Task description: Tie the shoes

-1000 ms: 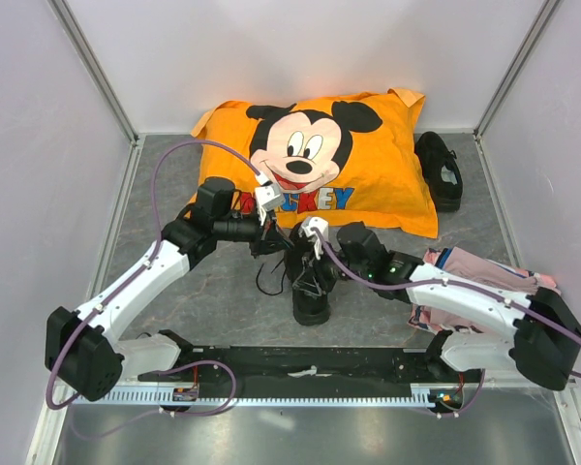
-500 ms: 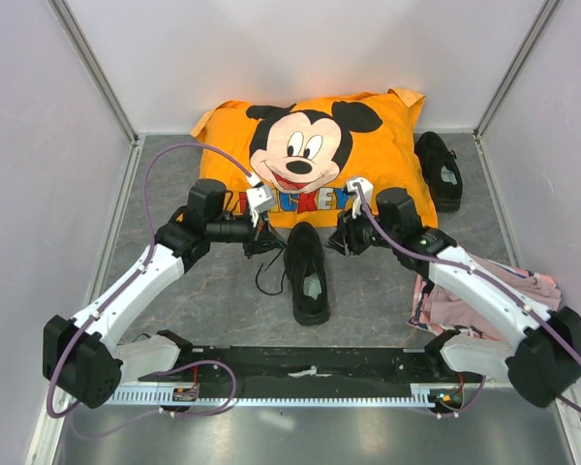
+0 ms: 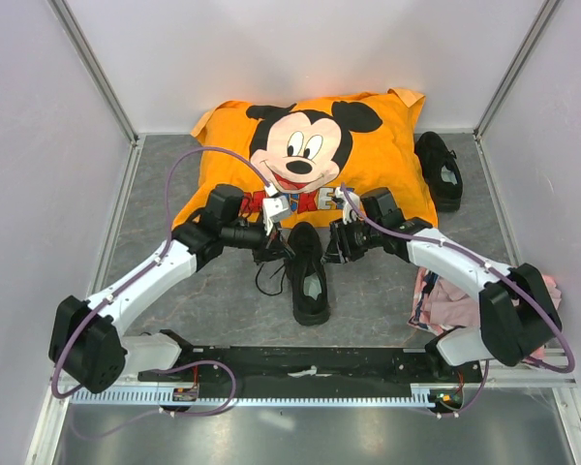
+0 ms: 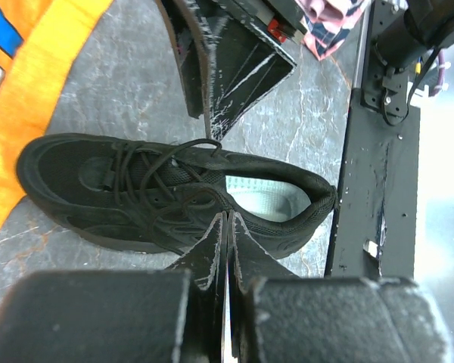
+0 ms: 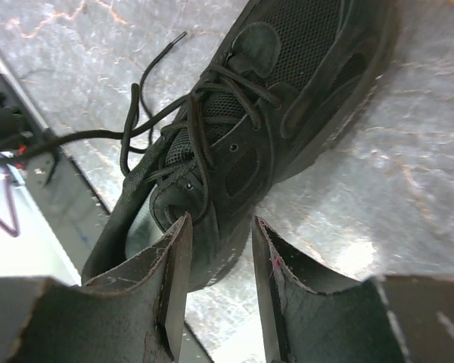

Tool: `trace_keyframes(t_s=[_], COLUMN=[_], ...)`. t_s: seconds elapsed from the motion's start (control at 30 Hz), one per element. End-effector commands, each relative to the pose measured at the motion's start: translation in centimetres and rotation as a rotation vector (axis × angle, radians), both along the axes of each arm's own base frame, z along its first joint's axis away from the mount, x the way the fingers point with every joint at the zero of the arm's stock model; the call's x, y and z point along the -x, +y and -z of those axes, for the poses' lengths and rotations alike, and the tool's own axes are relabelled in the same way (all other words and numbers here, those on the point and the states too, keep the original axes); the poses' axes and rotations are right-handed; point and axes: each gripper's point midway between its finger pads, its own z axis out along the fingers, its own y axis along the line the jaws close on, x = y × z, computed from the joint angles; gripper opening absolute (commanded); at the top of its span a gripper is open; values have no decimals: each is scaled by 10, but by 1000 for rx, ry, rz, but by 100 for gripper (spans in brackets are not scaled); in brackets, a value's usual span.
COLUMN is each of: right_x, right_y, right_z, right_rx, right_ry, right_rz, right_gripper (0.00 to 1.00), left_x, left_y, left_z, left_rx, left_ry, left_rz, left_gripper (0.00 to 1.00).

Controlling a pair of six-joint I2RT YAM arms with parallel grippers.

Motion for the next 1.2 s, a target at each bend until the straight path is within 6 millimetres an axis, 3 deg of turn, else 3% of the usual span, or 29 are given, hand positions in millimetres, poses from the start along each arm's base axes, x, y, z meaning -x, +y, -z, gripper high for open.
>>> trace_keyframes(t_s=[0.0, 0.4, 0.5, 0.63, 0.73, 1.0, 1.17], right_x=[-2, 0, 1, -1, -3, -1, 1], right_y=[19, 33, 32, 32, 30, 25, 26], right_z=[-17, -21, -20, -26, -33, -39, -42], right_rx=[-121, -229, -233, -249, -258, -257, -268], right_ry=[52, 131, 138, 133, 99, 50, 41], right_rz=[-26, -48, -50, -48, -52, -61, -77], right_gripper=[45, 40, 33, 11, 5, 0, 0], left_x=[-8, -17, -18, -18, -17, -18, -28], left_y=[-7, -12, -13, -15, -17, -31, -37], left_z=[5, 20, 22, 25, 24, 32, 32], left_rx=[-12, -55, -59, -66, -72, -101, -98], left_ry=[-64, -53, -47, -47, -58, -67, -67], left_rz=[12, 1, 0, 5, 22, 54, 17], left_gripper=[2, 2, 2, 2, 1, 1, 2])
